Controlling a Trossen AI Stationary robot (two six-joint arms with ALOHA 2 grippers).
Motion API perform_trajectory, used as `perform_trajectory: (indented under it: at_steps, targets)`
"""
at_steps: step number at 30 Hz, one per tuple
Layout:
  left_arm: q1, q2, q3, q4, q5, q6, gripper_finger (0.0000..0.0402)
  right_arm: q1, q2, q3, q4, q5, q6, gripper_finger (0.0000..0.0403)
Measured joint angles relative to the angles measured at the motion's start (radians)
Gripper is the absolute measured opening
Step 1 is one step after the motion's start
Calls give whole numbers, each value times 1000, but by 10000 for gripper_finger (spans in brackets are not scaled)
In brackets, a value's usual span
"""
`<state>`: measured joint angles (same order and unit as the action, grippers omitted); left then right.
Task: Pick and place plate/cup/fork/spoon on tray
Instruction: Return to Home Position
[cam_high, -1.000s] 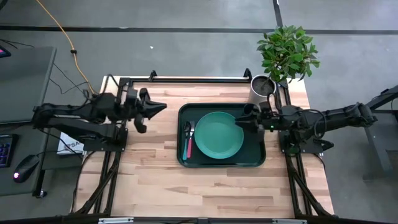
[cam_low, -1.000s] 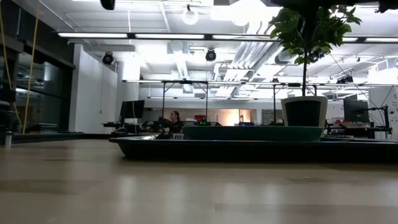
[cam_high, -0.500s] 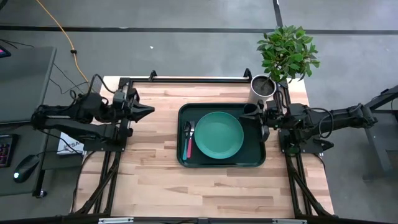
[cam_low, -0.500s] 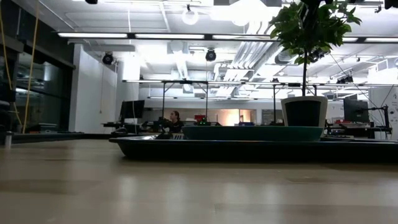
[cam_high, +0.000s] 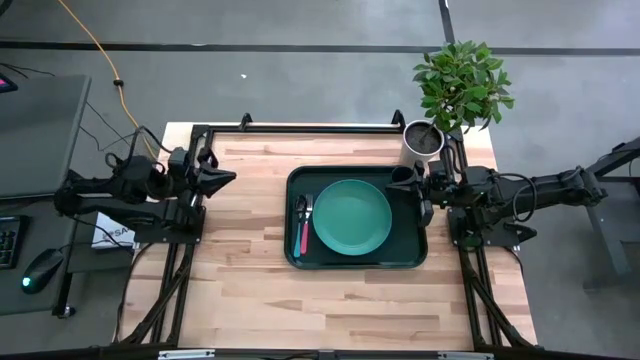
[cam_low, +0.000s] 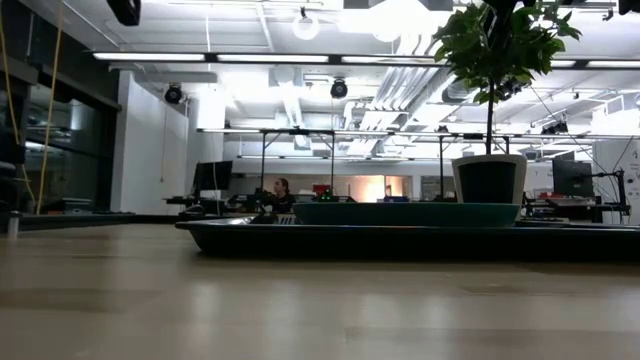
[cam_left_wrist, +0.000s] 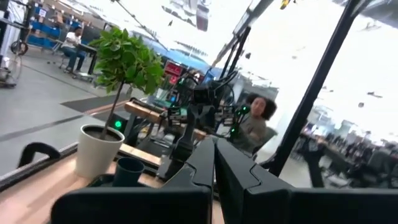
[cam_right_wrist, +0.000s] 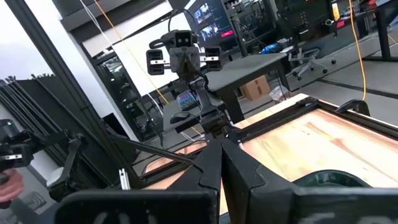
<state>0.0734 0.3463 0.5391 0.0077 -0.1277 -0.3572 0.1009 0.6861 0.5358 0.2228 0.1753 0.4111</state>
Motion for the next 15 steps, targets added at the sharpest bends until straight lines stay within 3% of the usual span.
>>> perform_trajectory:
  at_steps: [15]
  targets:
    - [0, -81, -56, 18, -15, -32, 0, -2, 0, 0, 6, 9, 33, 0]
